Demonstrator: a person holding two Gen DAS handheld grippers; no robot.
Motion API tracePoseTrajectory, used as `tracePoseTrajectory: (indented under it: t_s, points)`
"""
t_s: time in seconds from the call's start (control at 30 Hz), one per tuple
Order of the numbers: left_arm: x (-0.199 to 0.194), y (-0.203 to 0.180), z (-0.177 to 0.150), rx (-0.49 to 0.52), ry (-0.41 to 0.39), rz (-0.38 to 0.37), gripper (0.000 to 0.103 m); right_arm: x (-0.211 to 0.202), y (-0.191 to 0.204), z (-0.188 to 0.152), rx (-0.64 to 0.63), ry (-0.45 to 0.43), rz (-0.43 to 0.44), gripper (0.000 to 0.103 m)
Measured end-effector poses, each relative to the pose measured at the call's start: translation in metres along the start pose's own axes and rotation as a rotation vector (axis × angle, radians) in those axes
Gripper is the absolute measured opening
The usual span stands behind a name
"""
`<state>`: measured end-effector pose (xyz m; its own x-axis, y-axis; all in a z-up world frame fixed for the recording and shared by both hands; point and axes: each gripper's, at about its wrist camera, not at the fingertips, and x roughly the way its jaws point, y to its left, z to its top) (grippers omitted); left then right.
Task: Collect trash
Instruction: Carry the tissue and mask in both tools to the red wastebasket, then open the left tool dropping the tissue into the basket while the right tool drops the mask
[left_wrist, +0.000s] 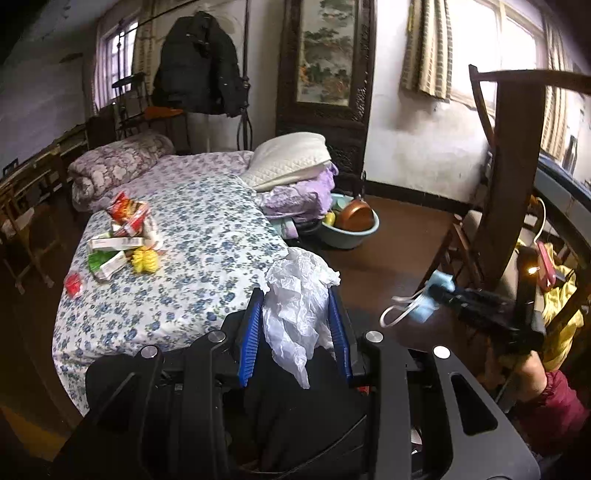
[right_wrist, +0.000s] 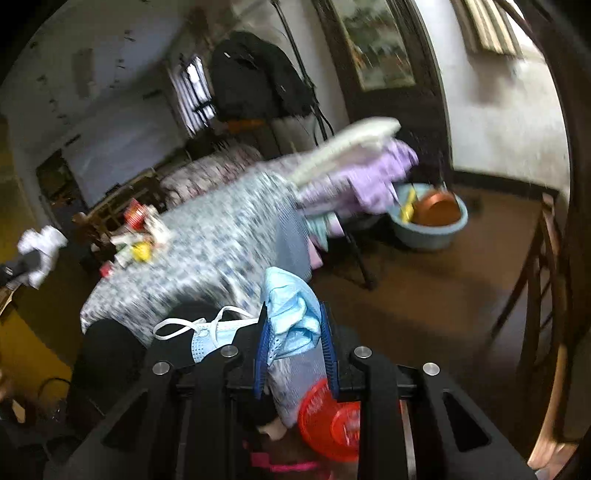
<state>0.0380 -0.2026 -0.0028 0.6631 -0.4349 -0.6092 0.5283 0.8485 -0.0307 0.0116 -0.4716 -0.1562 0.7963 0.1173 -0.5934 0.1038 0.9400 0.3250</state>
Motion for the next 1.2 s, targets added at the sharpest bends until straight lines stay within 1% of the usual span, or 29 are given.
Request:
tracePoseTrajectory:
  t_s: [0.13, 0.2, 0.27, 0.3, 0.33, 0.37, 0.4, 0.5, 0.63, 0.77, 0.8, 0.83, 0.87, 0.9, 0.93, 0.97, 1.07, 1.2]
  points:
    - [0.014, -0.009, 0.001, 0.009, 0.022, -0.029, 0.035, 0.024, -0.012, -0.022, 0.015, 0.069, -0.011, 0.025]
    - [0.027, -0.014, 0.001, 0.017, 0.048, -0.041, 0.036, 0.036, -0.017, -0.034, 0.014, 0.105, -0.037, 0.026]
    - [0.037, -0.019, 0.001, 0.026, 0.070, -0.048, 0.035, 0.050, -0.026, -0.047, 0.022, 0.153, -0.065, 0.029]
    - [0.046, -0.023, 0.001, 0.033, 0.088, -0.056, 0.035, 0.060, -0.031, -0.053, 0.028, 0.192, -0.074, 0.035]
    - [0.050, -0.025, 0.000, 0.037, 0.098, -0.062, 0.036, 0.066, -0.034, -0.056, 0.035, 0.215, -0.083, 0.044]
    - [0.058, -0.030, 0.000, 0.045, 0.113, -0.068, 0.036, 0.072, -0.040, -0.062, 0.058, 0.235, -0.101, 0.050]
    - [0.062, -0.033, 0.000, 0.050, 0.121, -0.071, 0.036, 0.075, -0.045, -0.064, 0.080, 0.238, -0.106, 0.058]
    - [0.078, -0.044, 0.001, 0.067, 0.150, -0.085, 0.036, 0.073, -0.056, -0.066, 0.136, 0.221, -0.082, 0.059]
    - [0.094, -0.061, 0.005, 0.092, 0.176, -0.115, 0.036, 0.057, -0.064, -0.055, 0.145, 0.162, -0.059, 0.060]
    - [0.106, -0.080, 0.007, 0.126, 0.190, -0.137, 0.036, 0.058, -0.061, -0.052, 0.125, 0.170, -0.020, 0.061]
    - [0.110, -0.086, 0.006, 0.139, 0.196, -0.142, 0.036, 0.063, -0.058, -0.053, 0.111, 0.188, -0.021, 0.068]
    - [0.112, -0.089, 0.007, 0.145, 0.199, -0.145, 0.036, 0.075, -0.055, -0.059, 0.085, 0.242, -0.024, 0.084]
    - [0.114, -0.092, 0.007, 0.151, 0.203, -0.148, 0.036, 0.082, -0.053, -0.062, 0.065, 0.275, -0.031, 0.087]
    - [0.116, -0.095, 0.007, 0.157, 0.208, -0.150, 0.036, 0.089, -0.051, -0.065, 0.047, 0.294, -0.050, 0.087]
    - [0.117, -0.097, 0.007, 0.162, 0.209, -0.150, 0.037, 0.092, -0.048, -0.068, 0.031, 0.293, -0.081, 0.087]
    - [0.117, -0.097, 0.006, 0.167, 0.207, -0.148, 0.038, 0.091, -0.047, -0.069, 0.029, 0.284, -0.083, 0.087]
    - [0.118, -0.098, 0.006, 0.169, 0.205, -0.142, 0.038, 0.084, -0.046, -0.062, 0.048, 0.253, -0.053, 0.087]
    - [0.124, -0.098, 0.005, 0.169, 0.224, -0.157, 0.037, 0.059, -0.061, -0.043, 0.089, 0.152, -0.098, 0.087]
